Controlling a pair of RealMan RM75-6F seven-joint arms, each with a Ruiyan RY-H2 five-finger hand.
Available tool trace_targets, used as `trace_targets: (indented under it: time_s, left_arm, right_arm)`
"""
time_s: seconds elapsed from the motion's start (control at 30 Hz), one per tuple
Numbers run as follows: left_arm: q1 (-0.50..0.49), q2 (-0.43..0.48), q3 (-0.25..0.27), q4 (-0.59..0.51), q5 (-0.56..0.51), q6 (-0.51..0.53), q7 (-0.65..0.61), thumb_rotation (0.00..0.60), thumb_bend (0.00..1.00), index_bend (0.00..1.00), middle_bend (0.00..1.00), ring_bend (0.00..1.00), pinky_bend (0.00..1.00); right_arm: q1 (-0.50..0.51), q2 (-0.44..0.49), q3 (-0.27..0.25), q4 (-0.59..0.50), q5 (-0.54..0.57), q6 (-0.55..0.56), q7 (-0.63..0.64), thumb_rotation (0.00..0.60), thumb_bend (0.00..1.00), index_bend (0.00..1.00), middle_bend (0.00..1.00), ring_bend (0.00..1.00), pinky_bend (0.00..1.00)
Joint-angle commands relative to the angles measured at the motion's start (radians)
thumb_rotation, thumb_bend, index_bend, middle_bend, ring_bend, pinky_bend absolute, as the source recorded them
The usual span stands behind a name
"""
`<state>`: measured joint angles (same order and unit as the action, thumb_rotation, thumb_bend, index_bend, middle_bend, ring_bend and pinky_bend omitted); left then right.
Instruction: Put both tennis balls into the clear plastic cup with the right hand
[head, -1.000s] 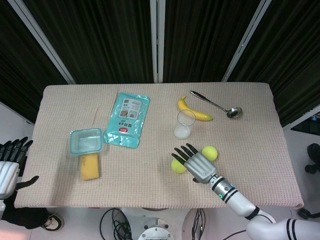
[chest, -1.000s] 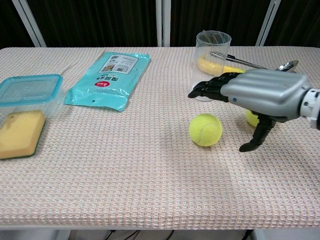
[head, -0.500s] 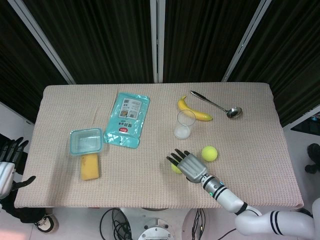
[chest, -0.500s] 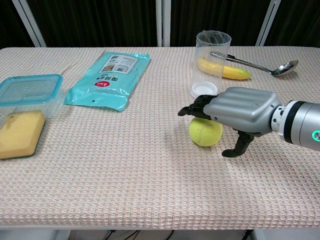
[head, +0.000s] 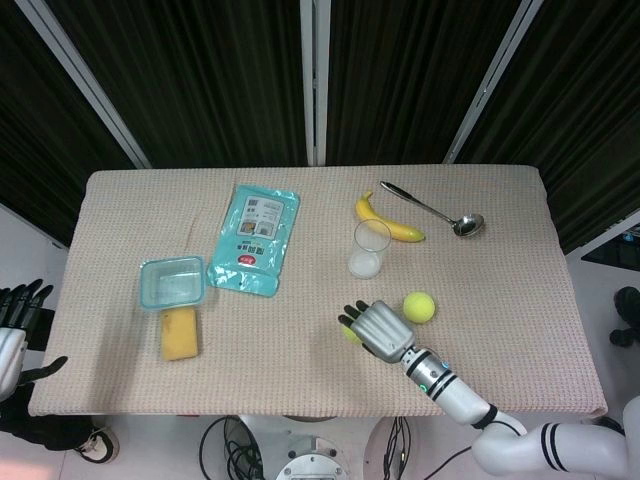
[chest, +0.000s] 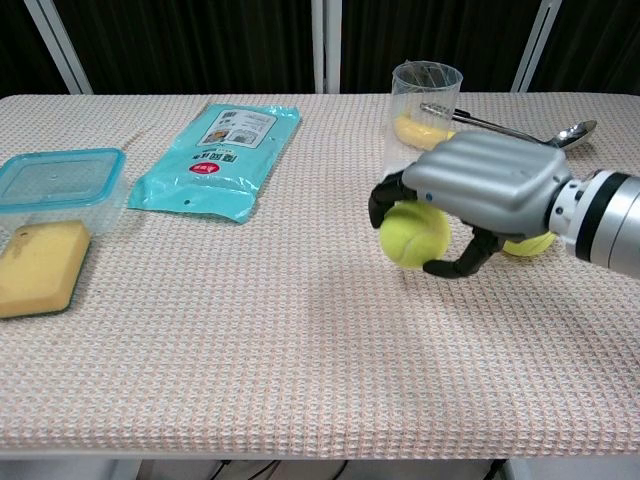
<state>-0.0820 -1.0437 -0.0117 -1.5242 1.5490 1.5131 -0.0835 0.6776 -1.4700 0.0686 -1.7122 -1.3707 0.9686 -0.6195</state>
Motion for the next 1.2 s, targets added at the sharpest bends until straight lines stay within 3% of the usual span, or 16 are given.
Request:
trace_targets:
  time_s: [0.03,0.2,0.4,0.53,0.83,0.9,1.0,1.07,1.13,1.2]
  left_arm:
    - [0.001,0.001,-0.001,-0.001,0.001,0.003,-0.002,0.6,0.0,0.01,0.0,0.0,0.0]
    - [0.0,-0.007,-0.007,0.005,0.002,0.01,0.037,0.6,0.0,0.01,0.0,0.0,0.0]
    - [-0.001,-0.014,-0.01,0.006,0.003,0.013,0.075,0.6,0.0,0.01,0.0,0.0,0.0]
    - [-0.007,-0.014,-0.012,0.004,-0.001,0.001,0.079,0.6,0.0,0.01,0.0,0.0,0.0]
    - [-0.016,-0.017,-0.02,0.018,0.004,0.002,0.047,0.6,0.0,0.02,0.0,0.0,0.0]
    - [-0.016,-0.017,-0.021,0.019,0.004,0.003,0.045,0.6,0.0,0.02,0.0,0.0,0.0]
    - [-0.016,-0.018,-0.022,0.021,0.003,0.005,0.045,0.6,0.0,0.03,0.0,0.0,0.0]
    - [-0.016,-0.017,-0.022,0.021,0.003,0.004,0.045,0.6,0.0,0.03,0.0,0.0,0.0]
    - [-0.017,-0.017,-0.022,0.02,0.003,0.004,0.046,0.6,0.0,0.03,0.0,0.0,0.0]
    - [-0.017,-0.016,-0.022,0.016,0.004,0.003,0.049,0.6,0.0,0.03,0.0,0.0,0.0]
  right_arm:
    - [0.002,0.058,0.05,-0.057,-0.064,0.066,0.06,0.6,0.34,0.58,0.53,0.52,0.75]
    - [0.027,0.096,0.144,-0.071,-0.062,0.114,0.09,0.6,0.33,0.59,0.54,0.54,0.75]
    - [0.058,0.061,0.241,-0.008,0.078,0.136,0.057,0.6,0.33,0.57,0.52,0.53,0.75]
    - [0.074,0.025,0.261,0.064,0.161,0.142,0.026,0.6,0.32,0.55,0.49,0.53,0.74]
    - [0.097,0.01,0.26,0.131,0.205,0.127,0.052,0.6,0.31,0.45,0.42,0.5,0.7]
    - [0.101,0.013,0.262,0.127,0.222,0.126,0.044,0.6,0.27,0.37,0.37,0.41,0.64]
    - [0.109,0.028,0.262,0.11,0.27,0.101,0.024,0.6,0.16,0.11,0.19,0.16,0.38]
    - [0.116,0.047,0.263,0.087,0.308,0.071,0.026,0.6,0.09,0.02,0.09,0.04,0.24]
    - [0.117,0.055,0.265,0.074,0.327,0.064,0.038,0.6,0.03,0.0,0.02,0.0,0.14]
    - [0.114,0.061,0.264,0.064,0.329,0.065,0.064,0.6,0.01,0.0,0.0,0.0,0.1]
